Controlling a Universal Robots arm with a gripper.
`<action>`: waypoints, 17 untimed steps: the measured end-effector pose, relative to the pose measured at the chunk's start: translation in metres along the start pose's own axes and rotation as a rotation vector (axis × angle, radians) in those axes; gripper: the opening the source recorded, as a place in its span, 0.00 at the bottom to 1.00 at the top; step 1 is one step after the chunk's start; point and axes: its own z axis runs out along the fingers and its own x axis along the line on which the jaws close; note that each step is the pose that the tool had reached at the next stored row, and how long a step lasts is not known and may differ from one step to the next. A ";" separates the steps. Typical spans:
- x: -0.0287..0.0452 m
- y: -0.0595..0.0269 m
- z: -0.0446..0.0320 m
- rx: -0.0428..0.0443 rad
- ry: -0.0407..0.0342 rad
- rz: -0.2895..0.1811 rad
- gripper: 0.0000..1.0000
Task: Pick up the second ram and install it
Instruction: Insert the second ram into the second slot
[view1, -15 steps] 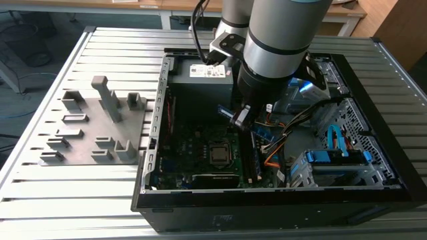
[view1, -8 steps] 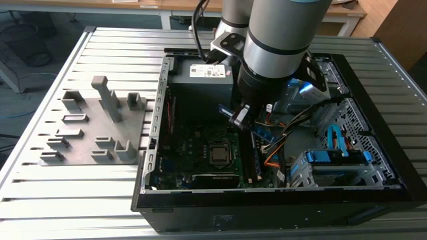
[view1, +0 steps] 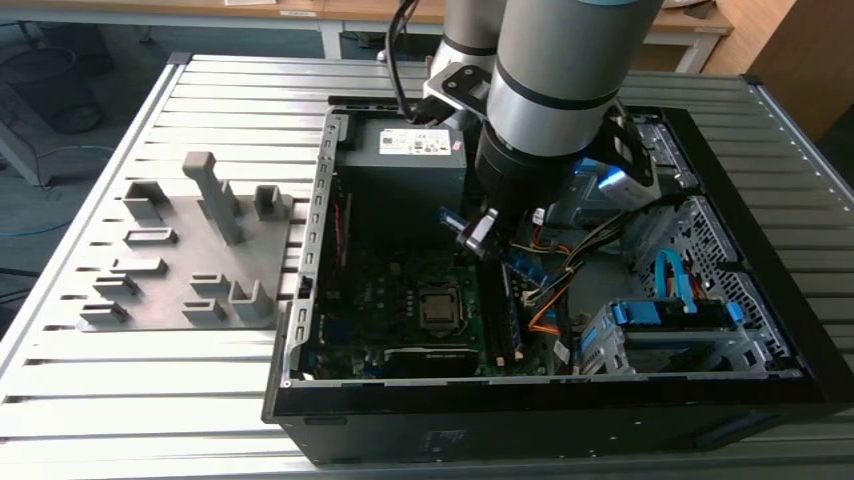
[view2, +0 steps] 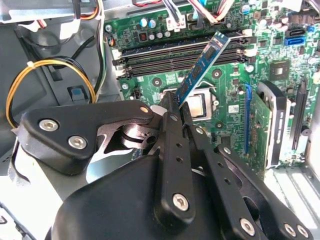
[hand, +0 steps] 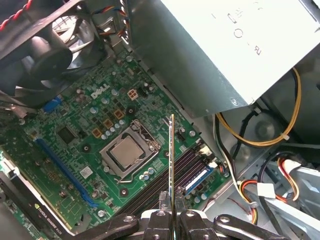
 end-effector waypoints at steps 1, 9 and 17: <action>0.0000 0.0000 0.0000 0.0004 -0.0003 0.005 0.14; 0.0000 0.0000 0.0001 0.0040 -0.0026 0.044 0.14; 0.0000 0.0000 0.0002 0.0076 -0.0050 0.082 0.14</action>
